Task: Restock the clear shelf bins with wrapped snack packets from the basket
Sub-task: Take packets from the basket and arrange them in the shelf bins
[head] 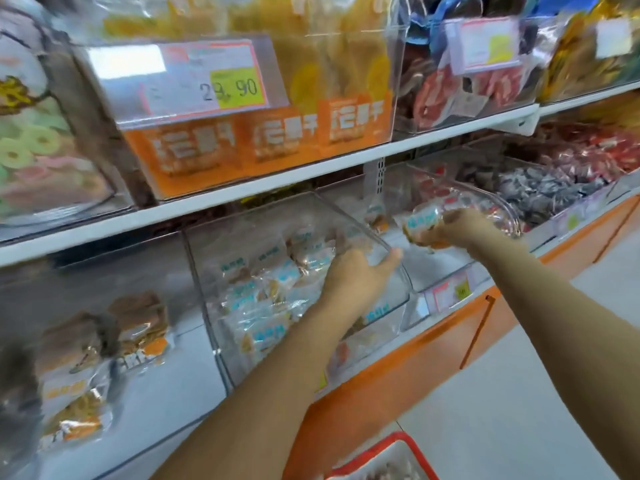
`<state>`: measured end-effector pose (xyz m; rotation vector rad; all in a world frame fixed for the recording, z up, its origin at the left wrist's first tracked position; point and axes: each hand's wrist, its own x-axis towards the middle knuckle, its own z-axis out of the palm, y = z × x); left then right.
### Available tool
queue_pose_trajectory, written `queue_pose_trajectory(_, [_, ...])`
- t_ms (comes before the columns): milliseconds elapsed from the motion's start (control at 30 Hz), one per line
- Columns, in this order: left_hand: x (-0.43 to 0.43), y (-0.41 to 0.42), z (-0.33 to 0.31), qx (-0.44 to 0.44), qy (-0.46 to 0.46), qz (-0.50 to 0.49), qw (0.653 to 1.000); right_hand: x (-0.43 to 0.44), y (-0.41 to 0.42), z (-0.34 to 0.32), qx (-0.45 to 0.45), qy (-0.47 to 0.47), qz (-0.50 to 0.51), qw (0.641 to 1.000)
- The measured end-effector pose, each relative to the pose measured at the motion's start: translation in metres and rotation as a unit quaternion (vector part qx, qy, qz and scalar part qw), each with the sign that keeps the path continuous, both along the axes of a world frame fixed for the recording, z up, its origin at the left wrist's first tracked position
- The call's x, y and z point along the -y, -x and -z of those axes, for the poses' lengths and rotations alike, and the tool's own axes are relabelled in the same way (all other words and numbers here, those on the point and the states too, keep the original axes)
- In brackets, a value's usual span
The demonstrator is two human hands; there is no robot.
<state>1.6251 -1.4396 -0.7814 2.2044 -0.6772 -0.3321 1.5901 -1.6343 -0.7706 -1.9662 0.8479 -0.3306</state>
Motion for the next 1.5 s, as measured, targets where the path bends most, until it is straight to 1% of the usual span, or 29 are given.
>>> queue_pose_trajectory(33, [0.008, -0.005, 0.001, -0.002, -0.007, -0.007, 1.0, 0.013, -0.014, 0.009, -0.01, -0.002, -0.004, 1.0])
queue_pose_trajectory(100, [0.019, -0.012, 0.003, -0.032, -0.012, -0.021, 0.999, 0.029, -0.037, 0.017, -0.04, 0.004, -0.012, 0.999])
queue_pose_trajectory(133, [0.023, -0.015, 0.004, -0.05, -0.008, -0.03, 0.998, 0.036, -0.049, 0.02, -0.058, 0.025, -0.023, 0.998])
queue_pose_trajectory(200, [0.031, -0.02, 0.009, -0.054, -0.002, -0.046, 0.997, 0.046, -0.067, 0.022, -0.088, 0.051, -0.057, 0.993])
queue_pose_trajectory(267, [0.036, -0.023, 0.012, -0.049, 0.004, -0.056, 0.997, 0.055, -0.086, 0.026, -0.087, 0.042, -0.087, 0.991])
queue_pose_trajectory(333, [0.037, -0.025, 0.011, -0.052, -0.004, -0.051, 0.997, 0.059, -0.101, 0.029, -0.092, 0.012, -0.113, 0.989])
queue_pose_trajectory(433, [0.036, -0.025, 0.011, -0.05, -0.006, -0.049, 0.998, 0.082, -0.135, 0.05, -0.118, 0.007, -0.192, 0.974])
queue_pose_trajectory(500, [0.038, -0.028, 0.013, -0.049, -0.004, -0.044, 0.998, 0.106, -0.164, 0.075, -0.137, 0.042, -0.236, 0.961])
queue_pose_trajectory(567, [0.039, -0.028, 0.013, -0.054, -0.007, -0.041, 0.998, 0.102, -0.169, 0.077, -0.152, 0.091, -0.247, 0.953])
queue_pose_trajectory(633, [0.04, -0.027, 0.013, -0.061, -0.009, -0.045, 0.997, 0.087, -0.164, 0.068, -0.193, 0.151, -0.247, 0.937])
queue_pose_trajectory(733, [0.041, -0.023, 0.01, -0.072, -0.01, -0.055, 0.996, 0.066, -0.152, 0.056, -0.245, 0.204, -0.264, 0.91])
queue_pose_trajectory(767, [0.04, -0.021, 0.008, -0.073, -0.012, -0.061, 0.995, 0.06, -0.148, 0.053, -0.271, 0.231, -0.27, 0.894])
queue_pose_trajectory(867, [0.037, -0.013, 0.004, -0.07, 0.001, -0.089, 0.994, 0.042, -0.138, 0.043, -0.292, 0.292, -0.278, 0.867])
queue_pose_trajectory(967, [0.035, 0.003, 0.005, -0.028, 0.019, -0.12, 0.992, 0.035, -0.123, 0.028, -0.292, 0.339, -0.289, 0.846])
queue_pose_trajectory(1000, [0.034, 0.01, 0.007, -0.022, 0.03, -0.12, 0.992, 0.034, -0.113, 0.022, -0.278, 0.317, -0.277, 0.863])
queue_pose_trajectory(1067, [0.027, 0.028, 0.008, 0.0, 0.056, -0.126, 0.99, 0.034, -0.094, 0.011, -0.242, 0.3, -0.26, 0.885])
queue_pose_trajectory(1167, [0.007, 0.063, 0.008, 0.069, 0.114, -0.132, 0.982, 0.033, -0.062, 0.001, -0.148, 0.28, -0.176, 0.932])
queue_pose_trajectory(1200, [-0.001, 0.078, 0.008, 0.088, 0.129, -0.135, 0.978, 0.028, -0.048, -0.002, -0.094, 0.278, -0.158, 0.943])
queue_pose_trajectory(1233, [-0.01, 0.093, 0.01, 0.106, 0.148, -0.137, 0.974, 0.02, -0.031, -0.004, -0.039, 0.283, -0.146, 0.947])
queue_pose_trajectory(1300, [-0.033, 0.123, 0.022, 0.119, 0.168, -0.143, 0.968, -0.004, 0.007, -0.002, 0.052, 0.289, -0.148, 0.944])
queue_pose_trajectory(1333, [-0.046, 0.136, 0.032, 0.118, 0.154, -0.15, 0.97, -0.018, 0.027, 0.003, 0.081, 0.296, -0.173, 0.936])
queue_pose_trajectory(1400, [-0.072, 0.158, 0.059, 0.104, 0.084, -0.154, 0.979, -0.053, 0.068, 0.016, 0.093, 0.28, -0.25, 0.922])
queue_pose_trajectory(1433, [-0.084, 0.166, 0.074, 0.088, 0.037, -0.158, 0.983, -0.07, 0.088, 0.026, 0.081, 0.265, -0.291, 0.916])
queue_pose_trajectory(1467, [-0.096, 0.174, 0.088, 0.061, -0.012, -0.163, 0.985, -0.086, 0.104, 0.038, 0.048, 0.247, -0.331, 0.909])
queue_pose_trajectory(1500, [-0.107, 0.181, 0.102, 0.024, -0.061, -0.166, 0.984, -0.1, 0.117, 0.053, -0.012, 0.236, -0.373, 0.897])
